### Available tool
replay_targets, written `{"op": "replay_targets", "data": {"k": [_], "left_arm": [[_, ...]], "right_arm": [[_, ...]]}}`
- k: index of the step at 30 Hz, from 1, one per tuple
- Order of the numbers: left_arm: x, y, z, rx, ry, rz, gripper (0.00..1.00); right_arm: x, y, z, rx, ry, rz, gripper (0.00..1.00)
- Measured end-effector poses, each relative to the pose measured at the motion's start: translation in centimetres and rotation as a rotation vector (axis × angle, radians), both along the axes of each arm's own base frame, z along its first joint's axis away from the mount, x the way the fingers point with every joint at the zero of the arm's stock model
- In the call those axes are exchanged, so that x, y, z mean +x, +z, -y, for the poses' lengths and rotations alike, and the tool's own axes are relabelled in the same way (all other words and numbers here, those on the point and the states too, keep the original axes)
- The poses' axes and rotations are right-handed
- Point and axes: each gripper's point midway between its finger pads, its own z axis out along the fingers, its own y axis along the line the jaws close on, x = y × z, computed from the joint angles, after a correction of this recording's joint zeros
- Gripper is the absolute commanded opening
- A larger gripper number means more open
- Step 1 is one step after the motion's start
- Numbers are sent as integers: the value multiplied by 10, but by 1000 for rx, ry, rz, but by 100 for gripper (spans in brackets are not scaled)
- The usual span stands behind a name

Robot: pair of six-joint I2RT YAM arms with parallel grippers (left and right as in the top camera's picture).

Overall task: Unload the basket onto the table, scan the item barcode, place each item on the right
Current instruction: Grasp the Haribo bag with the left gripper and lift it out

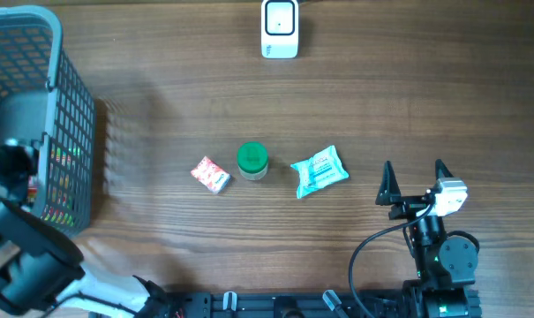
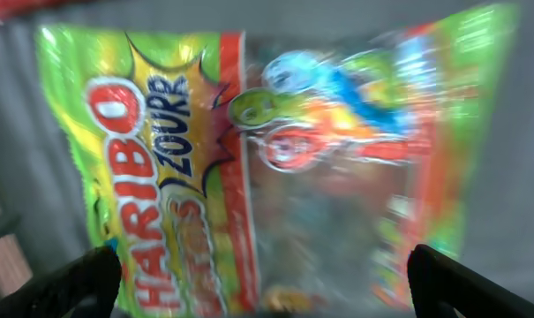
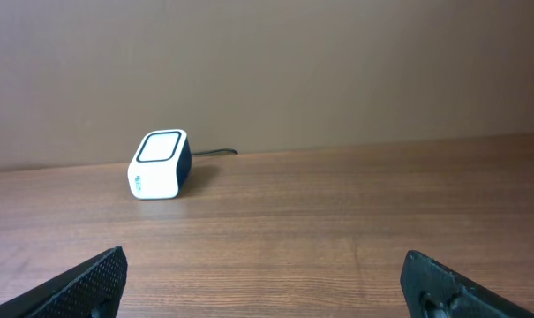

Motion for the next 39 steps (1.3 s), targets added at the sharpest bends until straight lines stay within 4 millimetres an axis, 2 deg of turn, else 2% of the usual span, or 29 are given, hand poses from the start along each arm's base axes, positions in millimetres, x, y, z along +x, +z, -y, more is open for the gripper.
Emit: {"op": "replay_targets", "data": {"k": [2, 5, 6, 7, 8, 9, 10, 18, 23, 25, 27, 29, 31, 32, 33, 35, 36, 37, 39], "left_arm": [[-3, -16, 3, -22, 0, -22, 100], [-3, -28, 3, -26, 0, -26, 98], [-3, -30, 3, -23, 0, -23, 93], [-3, -32, 3, -19, 0, -19, 80], [-2, -35, 2, -12, 3, -12, 33], [-1, -38, 1, -3, 2, -4, 10], [-1, -40, 0, 3, 7, -1, 4], [-3, -38, -1, 39, -2, 18, 4], [-10, -24, 6, -8, -3, -29, 4], [-5, -3, 1, 8, -3, -13, 4], [7, 36, -10, 63, -3, 45, 4], [21, 93, -21, 152, -5, 149, 4], [30, 159, -28, 268, -9, 281, 4], [32, 198, -25, 329, -16, 367, 4], [31, 234, -18, 377, -27, 450, 4], [27, 281, 0, 433, -57, 575, 4], [23, 305, 17, 450, -88, 649, 4], [22, 320, 32, 456, -117, 698, 4], [23, 346, 75, 441, -220, 798, 4]], "right_arm": [[0, 0, 0, 0, 0, 0, 100], [0, 0, 0, 0, 0, 0, 100], [0, 0, 0, 0, 0, 0, 100], [0, 0, 0, 0, 0, 0, 100], [0, 0, 0, 0, 0, 0, 100], [0, 0, 0, 0, 0, 0, 100], [0, 0, 0, 0, 0, 0, 100], [0, 0, 0, 0, 0, 0, 100], [0, 0, 0, 0, 0, 0, 100], [0, 0, 0, 0, 0, 0, 100], [0, 0, 0, 0, 0, 0, 100], [0, 0, 0, 0, 0, 0, 100], [0, 0, 0, 0, 0, 0, 100], [0, 0, 0, 0, 0, 0, 100], [0, 0, 0, 0, 0, 0, 100], [0, 0, 0, 0, 0, 0, 100], [0, 0, 0, 0, 0, 0, 100], [0, 0, 0, 0, 0, 0, 100], [0, 0, 0, 0, 0, 0, 100]]}}
